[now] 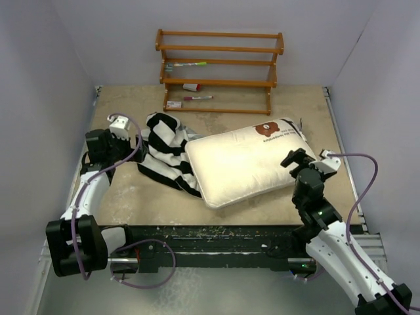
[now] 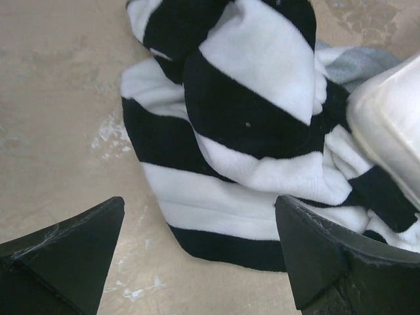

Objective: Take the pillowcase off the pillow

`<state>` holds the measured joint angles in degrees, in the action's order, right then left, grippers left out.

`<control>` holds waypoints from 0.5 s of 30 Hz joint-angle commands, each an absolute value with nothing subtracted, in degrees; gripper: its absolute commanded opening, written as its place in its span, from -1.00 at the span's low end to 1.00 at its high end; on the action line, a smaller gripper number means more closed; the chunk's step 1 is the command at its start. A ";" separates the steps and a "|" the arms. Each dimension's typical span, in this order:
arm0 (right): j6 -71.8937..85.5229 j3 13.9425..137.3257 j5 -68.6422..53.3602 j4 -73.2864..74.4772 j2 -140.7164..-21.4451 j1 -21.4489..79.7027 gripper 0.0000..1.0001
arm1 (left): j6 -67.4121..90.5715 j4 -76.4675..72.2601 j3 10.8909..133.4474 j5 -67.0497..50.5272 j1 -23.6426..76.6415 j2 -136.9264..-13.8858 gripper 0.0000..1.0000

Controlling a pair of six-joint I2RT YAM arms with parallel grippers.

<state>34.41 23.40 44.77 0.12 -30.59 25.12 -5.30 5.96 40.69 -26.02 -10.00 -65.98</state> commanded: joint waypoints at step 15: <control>18.18 15.69 67.14 -24.05 -35.91 25.27 1.00 | -8.25 -5.90 20.69 -31.00 -10.07 -44.13 0.99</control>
